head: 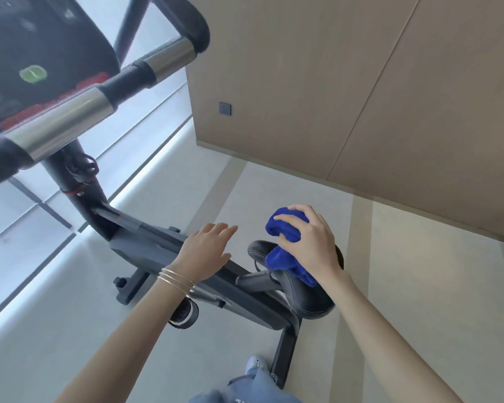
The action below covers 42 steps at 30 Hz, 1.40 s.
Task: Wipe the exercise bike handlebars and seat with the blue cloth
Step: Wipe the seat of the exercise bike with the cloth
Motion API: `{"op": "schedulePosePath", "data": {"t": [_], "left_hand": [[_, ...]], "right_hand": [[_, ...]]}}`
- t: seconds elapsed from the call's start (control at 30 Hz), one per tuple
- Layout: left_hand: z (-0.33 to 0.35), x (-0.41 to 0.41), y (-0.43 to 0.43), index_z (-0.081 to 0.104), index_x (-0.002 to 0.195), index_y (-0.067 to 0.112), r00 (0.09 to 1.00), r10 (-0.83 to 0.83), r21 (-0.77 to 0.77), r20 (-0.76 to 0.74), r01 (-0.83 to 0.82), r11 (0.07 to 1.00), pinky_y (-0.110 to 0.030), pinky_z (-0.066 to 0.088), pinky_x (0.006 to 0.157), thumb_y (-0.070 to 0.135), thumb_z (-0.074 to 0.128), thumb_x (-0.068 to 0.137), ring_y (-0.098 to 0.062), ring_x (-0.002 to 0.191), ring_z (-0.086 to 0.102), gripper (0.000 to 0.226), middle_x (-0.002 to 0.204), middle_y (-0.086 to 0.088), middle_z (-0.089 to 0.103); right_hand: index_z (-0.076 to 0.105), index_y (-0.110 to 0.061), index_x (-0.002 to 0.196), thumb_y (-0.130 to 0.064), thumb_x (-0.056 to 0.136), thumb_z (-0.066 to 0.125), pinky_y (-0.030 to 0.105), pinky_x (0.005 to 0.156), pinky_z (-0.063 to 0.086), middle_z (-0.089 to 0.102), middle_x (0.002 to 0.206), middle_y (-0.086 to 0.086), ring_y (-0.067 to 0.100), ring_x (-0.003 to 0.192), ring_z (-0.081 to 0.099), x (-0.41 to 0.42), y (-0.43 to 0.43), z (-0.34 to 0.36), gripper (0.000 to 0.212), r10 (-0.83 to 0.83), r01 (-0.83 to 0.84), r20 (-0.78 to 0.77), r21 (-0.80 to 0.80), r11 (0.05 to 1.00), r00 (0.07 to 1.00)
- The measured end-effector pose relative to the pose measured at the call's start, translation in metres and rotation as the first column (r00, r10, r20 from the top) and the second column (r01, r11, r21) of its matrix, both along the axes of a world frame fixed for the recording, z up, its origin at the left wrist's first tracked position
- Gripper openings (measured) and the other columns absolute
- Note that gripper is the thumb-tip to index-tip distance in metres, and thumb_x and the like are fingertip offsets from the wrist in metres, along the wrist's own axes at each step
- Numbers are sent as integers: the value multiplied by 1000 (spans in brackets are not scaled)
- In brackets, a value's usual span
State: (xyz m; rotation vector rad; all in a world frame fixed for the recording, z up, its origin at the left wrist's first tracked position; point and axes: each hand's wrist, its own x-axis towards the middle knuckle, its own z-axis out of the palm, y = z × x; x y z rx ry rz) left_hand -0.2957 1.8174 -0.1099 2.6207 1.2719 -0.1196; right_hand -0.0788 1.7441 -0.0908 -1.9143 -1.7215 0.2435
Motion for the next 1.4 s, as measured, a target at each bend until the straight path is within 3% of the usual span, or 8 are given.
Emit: {"op": "schedulePosePath", "data": {"t": [0.3, 0.6, 0.8, 1.0, 1.2, 1.4], "left_hand": [[43, -75, -18, 20, 146, 26, 998, 50, 127, 31, -53, 990, -40, 31, 113, 37, 46, 94, -22, 139, 28, 59, 151, 1, 33], [48, -111, -44, 21, 145, 25, 996, -49, 198, 74, 34, 980, -39, 29, 112, 37, 45, 94, -22, 138, 29, 58, 151, 0, 33], [37, -96, -55, 25, 144, 25, 964, -252, 215, 91, 228, 950, -35, 30, 109, 37, 45, 94, -20, 137, 31, 55, 152, 1, 31], [32, -50, -81, 38, 140, 19, 897, -423, 205, 129, 393, 896, -39, 36, 105, 34, 54, 90, -27, 131, 42, 55, 143, -4, 46], [23, 2, -111, 47, 135, 17, 799, -592, 195, 111, 566, 801, -40, 42, 100, 41, 52, 91, -29, 124, 50, 50, 134, -6, 55], [9, 53, -153, 44, 137, 16, 680, -726, 149, 105, 711, 688, -42, 38, 104, 41, 52, 91, -30, 128, 46, 52, 137, -7, 53]], "right_hand": [[65, -24, 113, -22, 77, 70, 41, 89, 49, 53, 128, -2, 23, 103, 54, -79, -10, 24, 36, 43, -43, 9, -5, 999, 999], [68, -22, 109, -20, 75, 73, 40, 86, 52, 57, 125, 0, 24, 101, 57, -124, -50, 23, 35, -10, 9, 24, 42, 999, 1000], [66, -21, 114, -20, 77, 72, 42, 88, 50, 54, 128, 0, 24, 103, 56, -125, -95, 19, 37, -167, 167, 10, -12, 986, 986], [67, -22, 114, -22, 78, 70, 40, 88, 47, 54, 129, 0, 27, 103, 55, -107, -153, 18, 36, -340, 344, 64, -67, 936, 938], [67, -21, 115, -20, 79, 68, 39, 90, 46, 54, 130, 1, 27, 106, 54, -85, -210, 11, 35, -535, 540, 76, -91, 836, 841], [67, -24, 113, -25, 81, 67, 42, 87, 46, 55, 129, -1, 28, 103, 54, -67, -277, 0, 32, -679, 685, 96, -132, 716, 728]]}}
